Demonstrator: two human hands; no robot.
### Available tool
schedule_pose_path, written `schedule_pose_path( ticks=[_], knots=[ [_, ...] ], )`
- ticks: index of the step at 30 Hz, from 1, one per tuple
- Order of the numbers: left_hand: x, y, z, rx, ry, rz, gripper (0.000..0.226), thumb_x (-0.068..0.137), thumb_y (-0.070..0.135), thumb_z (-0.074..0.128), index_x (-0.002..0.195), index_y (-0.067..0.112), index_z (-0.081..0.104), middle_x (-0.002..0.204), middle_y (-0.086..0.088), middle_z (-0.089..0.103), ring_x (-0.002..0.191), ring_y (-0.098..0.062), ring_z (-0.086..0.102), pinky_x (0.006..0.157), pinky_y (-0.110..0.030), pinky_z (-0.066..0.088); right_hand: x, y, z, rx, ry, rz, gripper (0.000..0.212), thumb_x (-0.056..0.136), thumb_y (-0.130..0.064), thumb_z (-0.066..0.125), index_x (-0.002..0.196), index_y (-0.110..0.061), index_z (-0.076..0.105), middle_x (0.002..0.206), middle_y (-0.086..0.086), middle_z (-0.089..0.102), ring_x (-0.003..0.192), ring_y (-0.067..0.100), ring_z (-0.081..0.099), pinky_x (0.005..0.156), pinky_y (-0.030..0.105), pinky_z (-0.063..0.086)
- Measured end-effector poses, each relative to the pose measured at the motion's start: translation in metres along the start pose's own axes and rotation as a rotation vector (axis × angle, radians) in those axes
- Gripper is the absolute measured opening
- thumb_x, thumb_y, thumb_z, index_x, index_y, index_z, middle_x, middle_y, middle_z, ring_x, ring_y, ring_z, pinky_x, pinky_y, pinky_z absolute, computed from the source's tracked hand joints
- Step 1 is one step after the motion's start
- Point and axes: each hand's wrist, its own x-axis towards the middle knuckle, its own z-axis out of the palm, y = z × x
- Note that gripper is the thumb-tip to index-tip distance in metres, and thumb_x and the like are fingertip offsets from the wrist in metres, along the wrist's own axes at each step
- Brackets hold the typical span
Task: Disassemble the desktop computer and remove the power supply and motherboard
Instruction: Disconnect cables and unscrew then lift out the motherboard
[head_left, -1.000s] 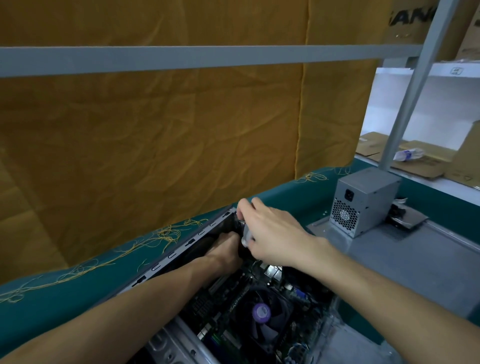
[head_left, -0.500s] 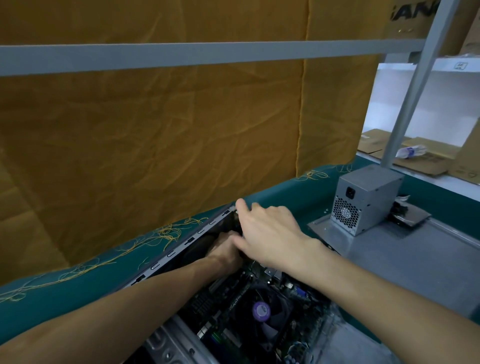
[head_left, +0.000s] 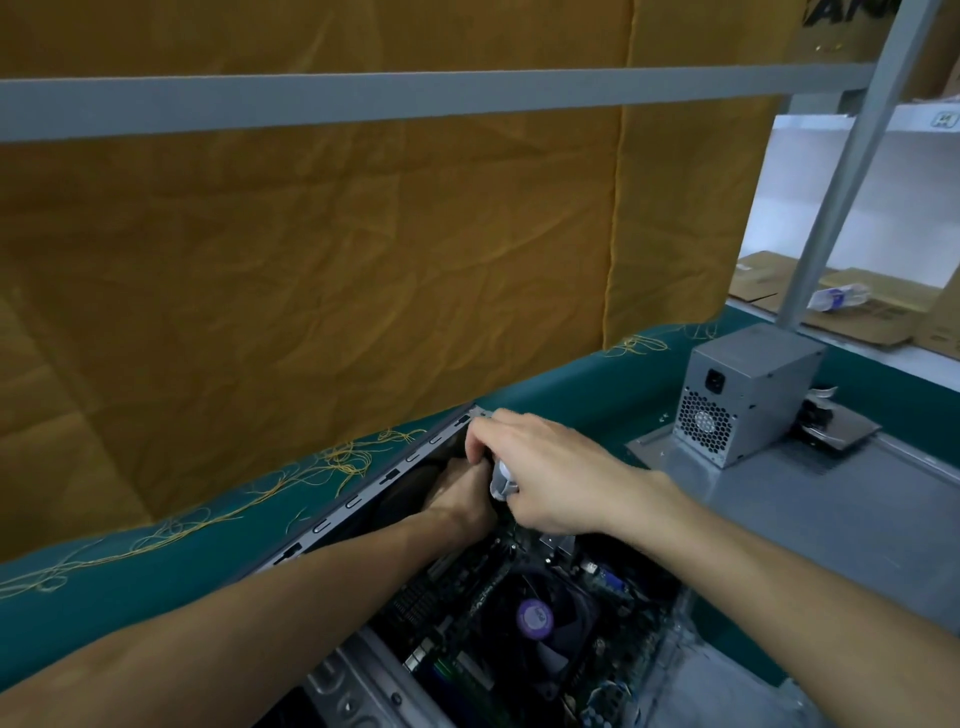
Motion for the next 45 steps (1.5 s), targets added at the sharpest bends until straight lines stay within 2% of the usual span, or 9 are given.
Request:
schedule_pose_path(
  ticks=[4,10,14,18,22,26,29,33,45],
  knots=[
    [-0.003,0.003,-0.003,-0.057,0.016,0.002,0.024,0.094,0.014,0.054,0.116,0.008,0.058,0.109,-0.010,0.064,0.102,-0.029,0.063,0.085,-0.038,0.052,0.004,-0.005,0.009,-0.034,0.108,0.036,0.022,0.090,-0.031,0.065,0.100,-0.025,0.047,0.099,-0.003,0.048,0.089,0.028,0.055,0.069,0.037,0.039],
    [-0.008,0.004,-0.004,-0.022,0.020,0.016,0.010,0.082,0.009,0.060,0.082,0.018,0.055,0.095,-0.012,0.072,0.089,-0.033,0.068,0.070,-0.039,0.053,0.007,0.009,0.002,0.136,0.242,0.105,0.024,0.082,-0.031,0.075,0.095,-0.026,0.055,0.097,-0.005,0.057,0.087,0.024,0.058,0.071,0.040,0.053],
    [-0.009,0.001,-0.005,0.011,0.019,0.036,0.014,0.082,0.011,0.064,0.095,0.014,0.060,0.101,-0.011,0.070,0.094,-0.032,0.067,0.074,-0.038,0.054,0.008,0.011,-0.003,0.211,0.330,0.113,0.022,0.080,-0.032,0.077,0.085,-0.026,0.056,0.087,-0.008,0.056,0.081,0.020,0.057,0.066,0.035,0.050],
    [-0.010,0.004,-0.011,0.032,-0.011,-0.018,0.013,0.082,0.013,0.071,0.094,0.009,0.067,0.100,-0.011,0.072,0.094,-0.028,0.069,0.073,-0.031,0.053,0.004,0.019,-0.032,0.446,0.643,0.167,0.018,0.075,-0.027,0.078,0.071,-0.022,0.061,0.063,-0.008,0.062,0.055,0.005,0.058,0.047,0.020,0.043],
    [-0.020,0.007,-0.033,-0.122,0.044,-0.009,0.010,0.083,0.015,0.078,0.076,0.019,0.073,0.072,0.007,0.069,0.064,-0.004,0.063,0.060,-0.019,0.050,-0.002,0.050,-0.061,0.740,0.917,0.391,0.019,0.076,-0.029,0.081,0.070,-0.019,0.065,0.057,-0.011,0.064,0.046,0.001,0.054,0.046,0.013,0.041],
    [-0.050,0.014,-0.047,-0.639,-0.031,-0.087,0.006,0.086,0.012,0.080,0.083,0.008,0.077,0.062,0.005,0.068,0.044,-0.002,0.053,0.044,-0.015,0.044,-0.005,0.067,-0.067,1.666,0.513,0.520,0.025,0.087,-0.014,0.079,0.101,0.003,0.067,0.081,0.016,0.071,0.060,0.016,0.070,0.054,0.027,0.059],
    [-0.069,0.029,-0.065,-1.234,-0.105,-0.242,0.003,0.090,0.004,0.073,0.089,0.005,0.076,0.071,-0.001,0.070,0.044,-0.002,0.047,0.042,-0.015,0.043,-0.005,0.062,-0.059,1.934,0.027,0.445,0.037,0.083,-0.006,0.069,0.115,0.004,0.054,0.088,0.021,0.069,0.077,0.026,0.071,0.064,0.034,0.063],
    [-0.074,0.040,-0.100,-1.652,-0.140,-0.301,0.004,0.093,0.015,0.070,0.090,0.012,0.072,0.084,0.001,0.070,0.043,0.000,0.042,0.040,-0.011,0.036,-0.003,0.042,-0.051,1.635,-0.084,0.317,0.026,0.075,-0.002,0.052,0.100,-0.009,0.044,0.075,0.010,0.057,0.062,0.019,0.055,0.059,0.032,0.051],
    [-0.068,0.062,-0.108,-1.875,-0.304,-0.334,0.028,0.081,0.023,0.080,0.108,0.018,0.079,0.084,0.007,0.067,0.043,0.000,0.043,0.031,-0.011,0.028,-0.006,0.024,-0.044,0.960,0.503,-0.026,0.007,0.088,-0.013,0.080,0.089,-0.007,0.077,0.048,-0.009,0.058,0.040,0.003,0.049,0.043,0.014,0.038]
  ],
)
